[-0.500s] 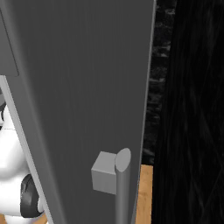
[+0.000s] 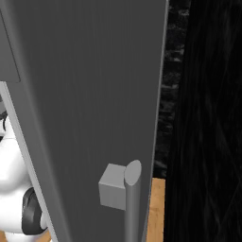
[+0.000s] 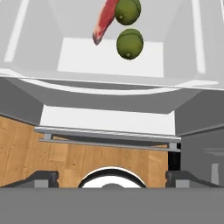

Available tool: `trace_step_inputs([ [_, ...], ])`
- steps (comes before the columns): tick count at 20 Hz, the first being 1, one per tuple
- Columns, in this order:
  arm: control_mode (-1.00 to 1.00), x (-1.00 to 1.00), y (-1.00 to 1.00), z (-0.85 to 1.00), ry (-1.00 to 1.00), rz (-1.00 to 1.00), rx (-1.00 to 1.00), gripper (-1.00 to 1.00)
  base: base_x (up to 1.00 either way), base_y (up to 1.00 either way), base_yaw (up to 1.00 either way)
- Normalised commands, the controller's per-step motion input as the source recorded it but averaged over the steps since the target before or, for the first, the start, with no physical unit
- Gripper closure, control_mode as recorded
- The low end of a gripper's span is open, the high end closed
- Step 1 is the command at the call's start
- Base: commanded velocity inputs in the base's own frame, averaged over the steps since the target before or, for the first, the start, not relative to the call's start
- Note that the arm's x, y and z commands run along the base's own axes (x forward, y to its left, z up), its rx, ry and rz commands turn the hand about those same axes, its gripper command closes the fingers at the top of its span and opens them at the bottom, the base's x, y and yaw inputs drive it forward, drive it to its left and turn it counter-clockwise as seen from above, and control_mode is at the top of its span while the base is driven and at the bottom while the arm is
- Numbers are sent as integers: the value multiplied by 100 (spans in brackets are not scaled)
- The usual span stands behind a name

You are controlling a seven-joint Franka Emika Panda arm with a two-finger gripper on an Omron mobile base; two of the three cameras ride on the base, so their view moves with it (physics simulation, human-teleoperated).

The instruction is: Place one lime and one steak in each tupperware on the nearby counter, to pack two identical lunches.

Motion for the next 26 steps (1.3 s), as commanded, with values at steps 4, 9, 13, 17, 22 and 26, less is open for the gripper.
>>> trace_step_inputs([
  [4, -100, 0, 0, -67, 2, 0, 0, -100, 0, 0, 0],
  [9, -100, 10, 0, -53, -10, 0, 0, -100, 0, 0, 0],
  [13, -100, 36, 0, -24, -27, 0, 0, -100, 0, 0, 0],
  [17, -100, 47, -3, -1, -25, 0, 0, -100, 0, 0, 0],
  [22, -100, 90, -27, 0, -10, 1, 0, -100, 0, 0, 0],
  [26, -100, 86, -16, 0, -1, 0, 0, -100, 0, 0, 0],
])
